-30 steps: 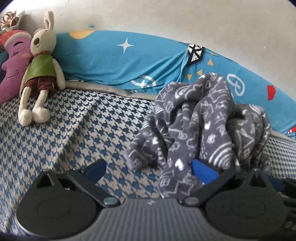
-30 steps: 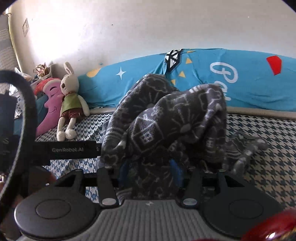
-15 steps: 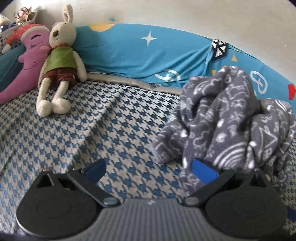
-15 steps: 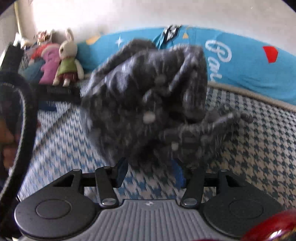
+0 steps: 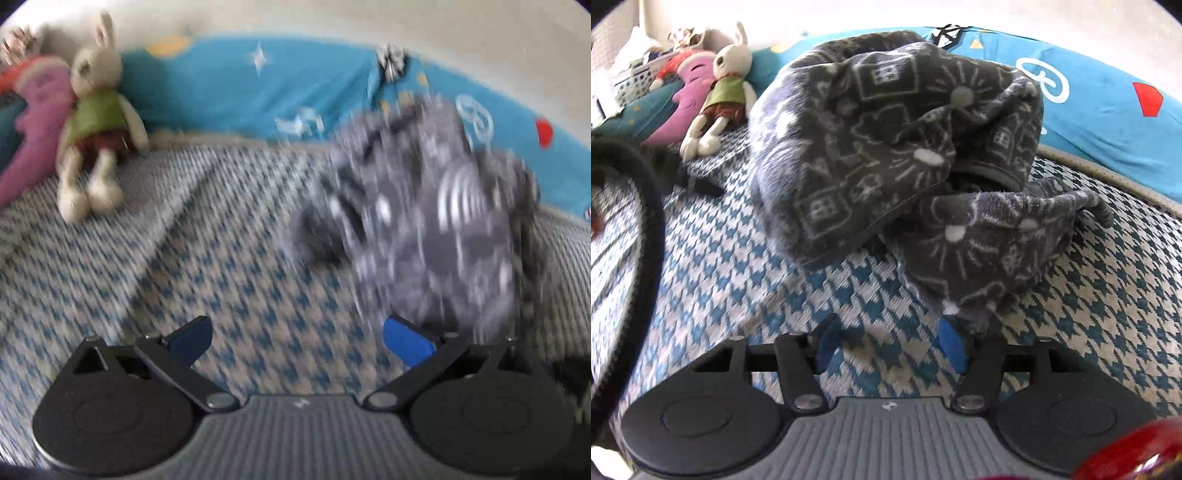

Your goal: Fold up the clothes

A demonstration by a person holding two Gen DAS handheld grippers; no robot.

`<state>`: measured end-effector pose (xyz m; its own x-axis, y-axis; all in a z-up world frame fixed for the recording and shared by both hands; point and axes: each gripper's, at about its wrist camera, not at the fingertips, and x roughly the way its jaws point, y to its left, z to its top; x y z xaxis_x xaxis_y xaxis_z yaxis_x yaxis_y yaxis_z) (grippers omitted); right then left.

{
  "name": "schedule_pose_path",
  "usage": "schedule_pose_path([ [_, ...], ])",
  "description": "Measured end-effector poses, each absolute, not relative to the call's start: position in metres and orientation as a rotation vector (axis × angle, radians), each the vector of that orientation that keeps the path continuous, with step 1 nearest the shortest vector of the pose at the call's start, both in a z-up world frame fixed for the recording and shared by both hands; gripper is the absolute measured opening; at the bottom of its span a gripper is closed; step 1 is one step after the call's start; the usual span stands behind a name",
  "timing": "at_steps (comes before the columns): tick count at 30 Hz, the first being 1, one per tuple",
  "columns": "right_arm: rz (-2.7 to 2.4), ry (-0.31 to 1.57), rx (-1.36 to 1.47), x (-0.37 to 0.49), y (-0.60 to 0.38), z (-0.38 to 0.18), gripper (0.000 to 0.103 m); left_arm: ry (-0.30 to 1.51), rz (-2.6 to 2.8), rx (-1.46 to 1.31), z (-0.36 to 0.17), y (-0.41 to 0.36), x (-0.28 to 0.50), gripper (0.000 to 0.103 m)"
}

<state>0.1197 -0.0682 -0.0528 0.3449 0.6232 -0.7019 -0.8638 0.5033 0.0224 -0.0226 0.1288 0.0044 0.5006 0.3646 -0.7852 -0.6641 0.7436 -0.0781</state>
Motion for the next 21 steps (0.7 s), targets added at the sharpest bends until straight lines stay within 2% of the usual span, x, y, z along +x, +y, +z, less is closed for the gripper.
schedule_pose_path([
  [5,0.966,0.698,-0.366,0.123,-0.061,-0.056,0.071,0.903,0.654,-0.347,-0.02,0.115,-0.021,0.103],
  [13,0.856,0.696,-0.299,0.127,-0.043,-0.058,0.086,0.909,0.699,-0.35,-0.029,0.117,-0.013,0.103],
  [21,0.791,0.707,-0.254,0.145,-0.036,-0.055,0.087,0.87,0.732,-0.326,-0.032,0.123,0.003,0.103],
])
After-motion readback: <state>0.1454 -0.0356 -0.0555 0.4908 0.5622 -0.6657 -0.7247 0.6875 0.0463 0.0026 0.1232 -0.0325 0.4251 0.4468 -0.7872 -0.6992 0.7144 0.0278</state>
